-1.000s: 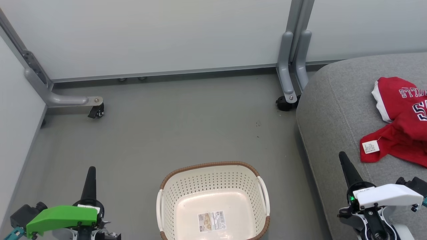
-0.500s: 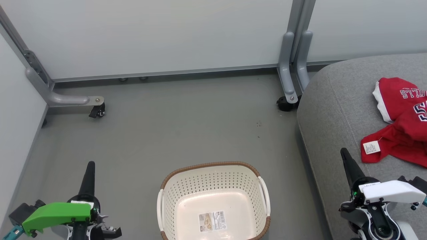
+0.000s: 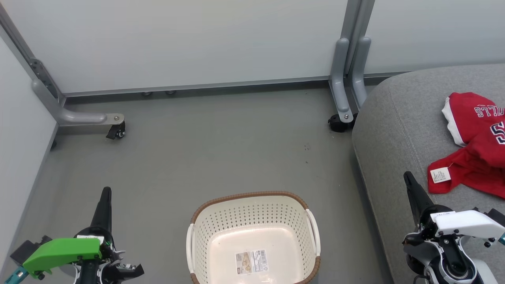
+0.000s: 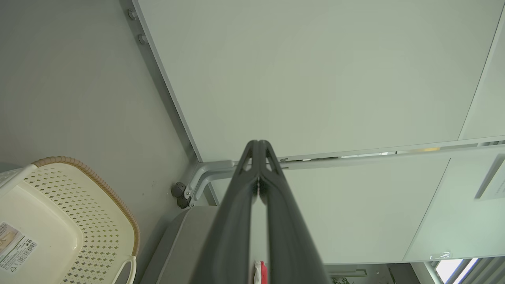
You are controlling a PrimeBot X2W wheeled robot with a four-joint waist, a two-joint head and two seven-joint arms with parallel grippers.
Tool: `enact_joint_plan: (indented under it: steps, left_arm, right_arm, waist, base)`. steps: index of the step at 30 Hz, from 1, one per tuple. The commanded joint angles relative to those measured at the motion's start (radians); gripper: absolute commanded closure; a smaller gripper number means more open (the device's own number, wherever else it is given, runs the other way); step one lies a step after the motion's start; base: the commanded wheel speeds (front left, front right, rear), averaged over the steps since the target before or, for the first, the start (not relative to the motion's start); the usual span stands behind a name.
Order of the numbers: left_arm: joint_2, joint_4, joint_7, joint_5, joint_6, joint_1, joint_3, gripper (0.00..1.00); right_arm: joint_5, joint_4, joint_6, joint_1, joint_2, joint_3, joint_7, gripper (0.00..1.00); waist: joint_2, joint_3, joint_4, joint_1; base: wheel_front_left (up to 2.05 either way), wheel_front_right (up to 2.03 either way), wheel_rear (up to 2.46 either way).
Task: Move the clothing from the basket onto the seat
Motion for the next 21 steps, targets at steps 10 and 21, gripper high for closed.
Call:
enact_joint_plan:
  steps: [10, 21]
  left_arm:
    - [-0.003, 0.000, 0.024, -0.085, -0.012, -0.030, 0.015, 1.00]
    - [-0.005, 0.001, 0.031, -0.111, -0.013, -0.032, 0.018, 1.00]
  right_arm:
    - [0.082, 0.018, 0.001, -0.028, -0.001, -0.013, 0.015, 1.00]
    - [0.104, 0.024, 0.001, -0.030, 0.002, -0.020, 0.021, 1.00]
  waist:
    - [0.0000, -0.001, 0.003, 0.0000]
    - [0.0000, -0.001, 0.004, 0.0000]
  base:
    - [0.00, 0.00, 0.00]
    - [0.00, 0.00, 0.00]
